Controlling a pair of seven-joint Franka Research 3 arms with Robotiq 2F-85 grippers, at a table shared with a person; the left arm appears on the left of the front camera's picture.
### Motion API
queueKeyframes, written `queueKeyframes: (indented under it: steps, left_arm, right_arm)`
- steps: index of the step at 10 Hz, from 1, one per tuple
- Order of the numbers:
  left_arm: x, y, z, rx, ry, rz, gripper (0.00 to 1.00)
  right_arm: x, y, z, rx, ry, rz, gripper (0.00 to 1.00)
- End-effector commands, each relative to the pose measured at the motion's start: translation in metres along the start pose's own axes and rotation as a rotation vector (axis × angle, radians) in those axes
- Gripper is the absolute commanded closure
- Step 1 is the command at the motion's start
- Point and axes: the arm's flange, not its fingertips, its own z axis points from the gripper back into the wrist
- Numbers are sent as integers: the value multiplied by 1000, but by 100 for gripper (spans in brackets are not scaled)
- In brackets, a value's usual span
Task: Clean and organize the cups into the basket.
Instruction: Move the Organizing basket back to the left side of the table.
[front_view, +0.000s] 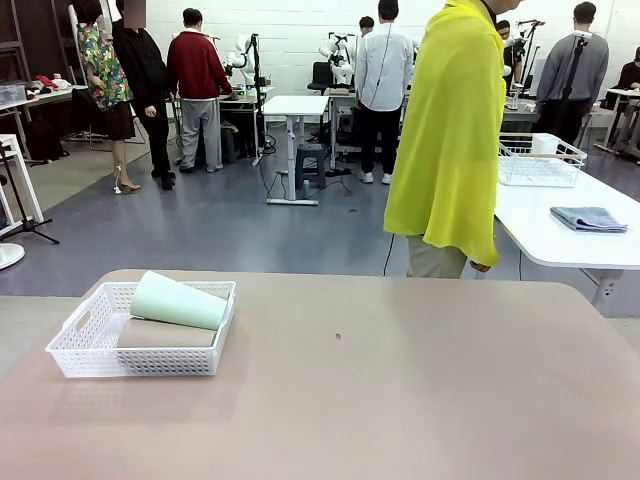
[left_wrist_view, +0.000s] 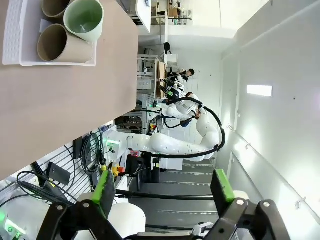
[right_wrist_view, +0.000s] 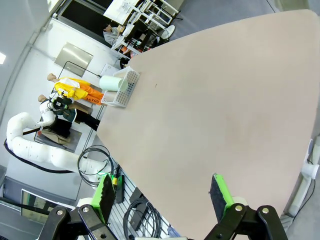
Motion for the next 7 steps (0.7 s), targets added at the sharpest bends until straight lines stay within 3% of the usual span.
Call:
queueKeyframes:
  steps: [1,7]
  left_arm:
    - [-1,1,3,12,11,3,0]
    - [-1,1,3,12,11,3,0]
  right_arm:
    - [-1,0,-2,8,-2,6,0]
    - [-1,0,-2,8,-2,6,0]
